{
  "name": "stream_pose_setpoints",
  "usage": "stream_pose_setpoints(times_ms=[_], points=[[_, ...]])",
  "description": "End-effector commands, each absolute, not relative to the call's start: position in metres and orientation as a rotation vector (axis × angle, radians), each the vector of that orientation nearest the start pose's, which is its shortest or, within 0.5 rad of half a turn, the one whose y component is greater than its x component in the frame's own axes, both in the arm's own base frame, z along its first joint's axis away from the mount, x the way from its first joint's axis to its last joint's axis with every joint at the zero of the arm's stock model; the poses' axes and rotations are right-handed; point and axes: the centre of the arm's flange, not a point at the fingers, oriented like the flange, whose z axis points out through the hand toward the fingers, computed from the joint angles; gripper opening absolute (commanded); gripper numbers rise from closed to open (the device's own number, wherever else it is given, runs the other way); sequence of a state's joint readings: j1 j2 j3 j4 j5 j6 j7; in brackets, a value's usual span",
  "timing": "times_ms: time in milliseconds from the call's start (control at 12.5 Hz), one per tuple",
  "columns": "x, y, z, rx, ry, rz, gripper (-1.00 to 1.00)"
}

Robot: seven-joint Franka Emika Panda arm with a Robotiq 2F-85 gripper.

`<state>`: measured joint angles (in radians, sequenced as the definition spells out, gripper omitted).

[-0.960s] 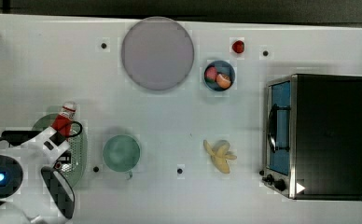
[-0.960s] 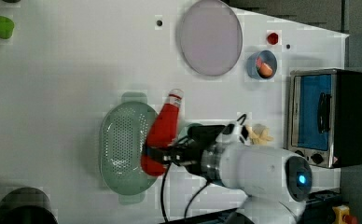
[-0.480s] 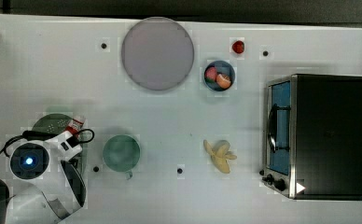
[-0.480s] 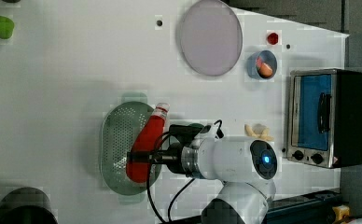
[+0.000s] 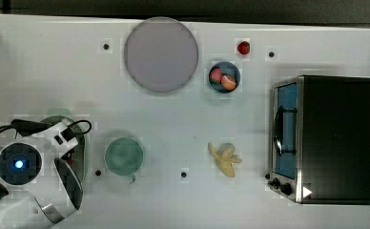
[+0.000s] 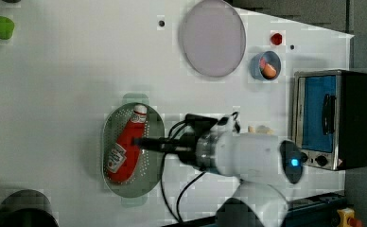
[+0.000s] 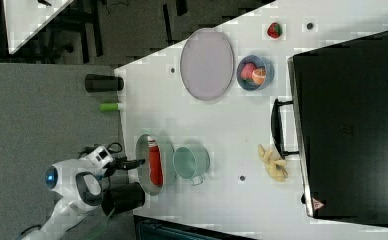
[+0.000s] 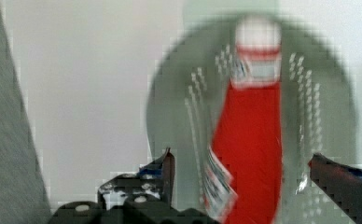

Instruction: Pick Ketchup from the table and place it in strainer.

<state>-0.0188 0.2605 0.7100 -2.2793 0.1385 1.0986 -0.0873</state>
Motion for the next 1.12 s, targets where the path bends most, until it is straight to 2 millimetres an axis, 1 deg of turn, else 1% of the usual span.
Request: stream_pose_setpoints(times_ms=[80, 160, 240, 400, 480, 640, 720, 800, 880, 960, 1120], points=[[0.493, 0.285, 0.373, -2.790, 0.484, -0.197, 1.00], [0.506, 0.259, 0.389, -2.806, 0.552, -0.197, 1.00], [0.518, 0.229, 0.404, -2.816, 0.642, -0.173, 1.00], [0.540, 0.157, 0.441, -2.804, 0.843, -0.114, 1.00], [0.547, 0.119, 0.462, -2.797, 0.932, -0.085, 1.00], [0.555, 0.045, 0.508, -2.756, 1.103, -0.056, 1.00], [0.554, 0.013, 0.529, -2.740, 1.172, -0.040, 1.00], [0.550, -0.013, 0.545, -2.746, 1.227, -0.011, 1.00], [0.545, -0.032, 0.557, -2.773, 1.267, 0.016, 1.00], [0.542, -0.043, 0.568, -2.805, 1.290, 0.019, 1.00], [0.544, -0.048, 0.590, -2.859, 1.293, -0.067, 1.00]])
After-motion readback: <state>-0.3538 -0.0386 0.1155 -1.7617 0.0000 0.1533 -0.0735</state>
